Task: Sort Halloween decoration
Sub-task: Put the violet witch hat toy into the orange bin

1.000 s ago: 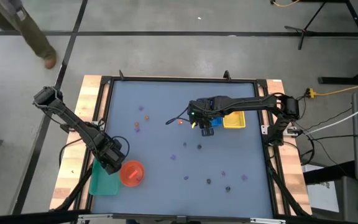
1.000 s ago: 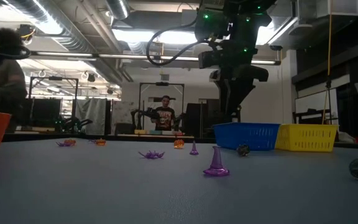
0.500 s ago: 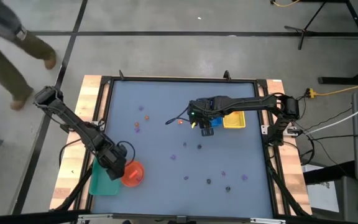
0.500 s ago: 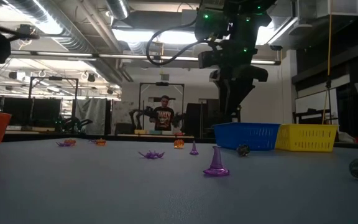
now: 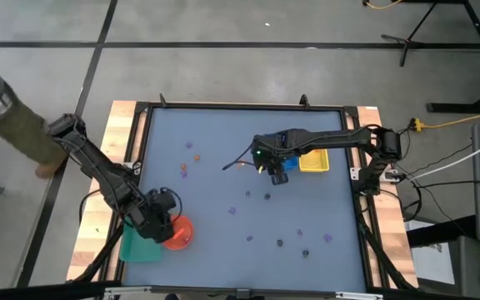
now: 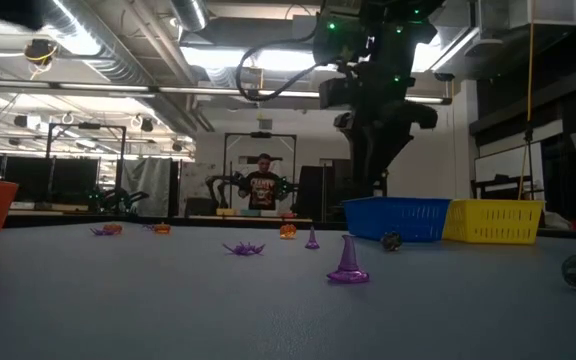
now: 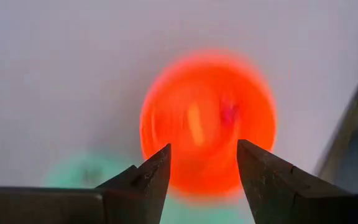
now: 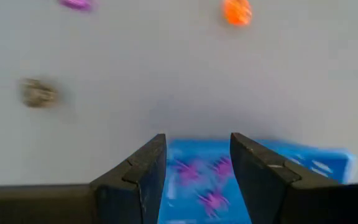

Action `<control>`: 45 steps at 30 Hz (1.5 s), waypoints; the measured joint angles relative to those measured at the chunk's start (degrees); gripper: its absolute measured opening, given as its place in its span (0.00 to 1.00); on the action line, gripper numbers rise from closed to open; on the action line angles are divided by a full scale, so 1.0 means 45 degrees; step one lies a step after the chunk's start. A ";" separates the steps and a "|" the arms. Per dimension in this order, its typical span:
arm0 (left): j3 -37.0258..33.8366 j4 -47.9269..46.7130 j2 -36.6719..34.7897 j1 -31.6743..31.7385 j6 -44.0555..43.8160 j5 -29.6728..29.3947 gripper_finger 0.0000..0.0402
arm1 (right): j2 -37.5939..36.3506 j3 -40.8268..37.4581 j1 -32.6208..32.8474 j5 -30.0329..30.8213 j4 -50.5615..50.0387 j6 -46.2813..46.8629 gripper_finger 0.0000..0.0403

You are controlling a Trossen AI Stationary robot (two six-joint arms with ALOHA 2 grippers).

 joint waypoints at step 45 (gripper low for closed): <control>0.0005 0.1159 0.0000 0.1501 0.5023 -0.6056 0.42 | 0.2604 0.0000 0.2250 -0.2055 0.4279 -0.4043 0.44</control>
